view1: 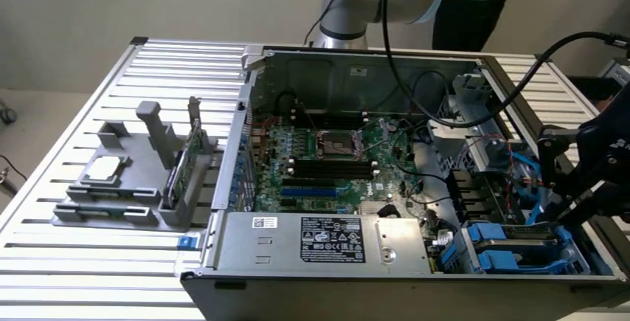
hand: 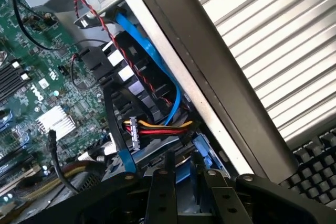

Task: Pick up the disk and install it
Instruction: 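Insert the first disk wire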

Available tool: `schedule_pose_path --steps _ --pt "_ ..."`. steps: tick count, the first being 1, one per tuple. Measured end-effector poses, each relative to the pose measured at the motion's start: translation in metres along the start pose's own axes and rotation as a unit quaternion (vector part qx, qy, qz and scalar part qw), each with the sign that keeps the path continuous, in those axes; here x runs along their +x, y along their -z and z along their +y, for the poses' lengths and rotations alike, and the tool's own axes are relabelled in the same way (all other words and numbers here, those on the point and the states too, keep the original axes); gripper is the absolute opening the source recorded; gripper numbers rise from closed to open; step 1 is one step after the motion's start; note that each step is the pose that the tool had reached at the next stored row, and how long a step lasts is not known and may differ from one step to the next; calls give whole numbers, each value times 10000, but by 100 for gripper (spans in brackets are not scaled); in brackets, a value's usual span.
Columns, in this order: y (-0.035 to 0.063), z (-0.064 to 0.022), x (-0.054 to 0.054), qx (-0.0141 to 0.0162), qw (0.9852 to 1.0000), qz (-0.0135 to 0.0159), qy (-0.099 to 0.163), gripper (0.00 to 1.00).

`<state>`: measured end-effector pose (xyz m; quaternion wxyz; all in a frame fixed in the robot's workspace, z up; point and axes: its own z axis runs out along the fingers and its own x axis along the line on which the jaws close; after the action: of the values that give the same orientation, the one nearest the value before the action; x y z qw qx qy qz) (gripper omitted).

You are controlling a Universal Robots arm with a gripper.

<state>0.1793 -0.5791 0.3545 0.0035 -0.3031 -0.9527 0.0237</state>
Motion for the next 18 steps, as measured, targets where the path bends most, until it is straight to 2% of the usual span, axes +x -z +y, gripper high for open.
schedule_pose_path --steps 3,6,12,18 --pt "-17 1 0 -6 9997 17 -237 26" --pt "-30 1 1 -7 9988 30 -482 26" --pt "-51 2 1 -6 9958 51 -917 26" --pt "-72 7 -5 -9 9934 66 -1142 26"
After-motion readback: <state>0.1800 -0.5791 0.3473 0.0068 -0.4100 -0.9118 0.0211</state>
